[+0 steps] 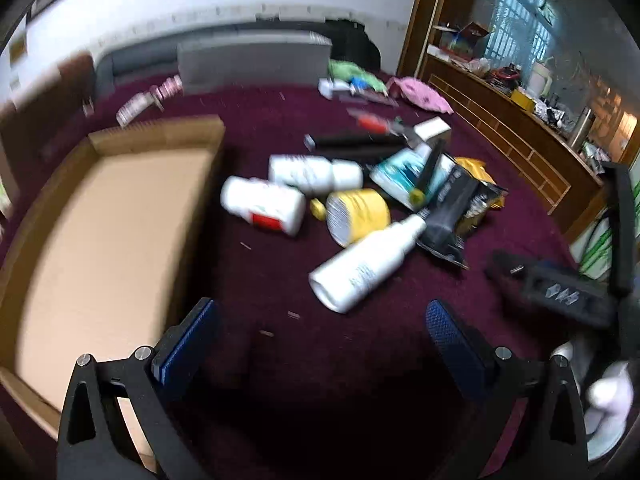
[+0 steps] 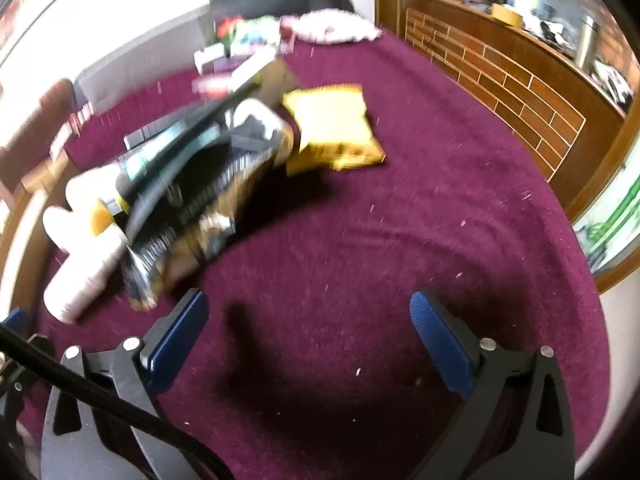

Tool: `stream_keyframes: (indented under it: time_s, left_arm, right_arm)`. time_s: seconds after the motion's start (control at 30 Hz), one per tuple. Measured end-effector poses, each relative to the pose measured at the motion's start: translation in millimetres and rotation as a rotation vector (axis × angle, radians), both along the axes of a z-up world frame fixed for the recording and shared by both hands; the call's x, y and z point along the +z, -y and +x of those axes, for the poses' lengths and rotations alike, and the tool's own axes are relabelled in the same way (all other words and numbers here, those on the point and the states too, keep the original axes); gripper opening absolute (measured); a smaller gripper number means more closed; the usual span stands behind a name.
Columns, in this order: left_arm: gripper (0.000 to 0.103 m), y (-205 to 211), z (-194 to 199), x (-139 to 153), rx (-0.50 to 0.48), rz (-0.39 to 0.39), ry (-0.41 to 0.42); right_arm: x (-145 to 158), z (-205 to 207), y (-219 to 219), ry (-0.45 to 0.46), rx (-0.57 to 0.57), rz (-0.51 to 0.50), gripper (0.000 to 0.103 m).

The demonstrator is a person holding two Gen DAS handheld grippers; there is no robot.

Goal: Organize objects
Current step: 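Grasp the white spray bottle with the left gripper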

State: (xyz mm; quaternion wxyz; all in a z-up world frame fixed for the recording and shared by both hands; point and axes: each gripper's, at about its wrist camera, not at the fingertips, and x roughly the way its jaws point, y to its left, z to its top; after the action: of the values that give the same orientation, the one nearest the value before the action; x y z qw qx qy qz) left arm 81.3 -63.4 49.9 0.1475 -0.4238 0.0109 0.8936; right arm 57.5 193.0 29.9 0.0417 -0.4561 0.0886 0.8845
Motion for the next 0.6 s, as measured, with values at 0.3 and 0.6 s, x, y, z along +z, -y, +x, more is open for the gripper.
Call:
stream_keyframes:
  time_s: [0.3, 0.6]
  left_arm:
    - [0.101, -25.3, -14.6, -4.7, -0.037, -0.116, -0.032]
    - [0.1, -56.6, -26.3, -29.1, -0.083, -0.177, 0.018]
  right_arm:
    - [18.6, 15.1, -9.7, -0.179, -0.053, -0.081, 0.102]
    - [11.1, 27.0, -21.0, -0.199, -0.049, -0.123, 0.102]
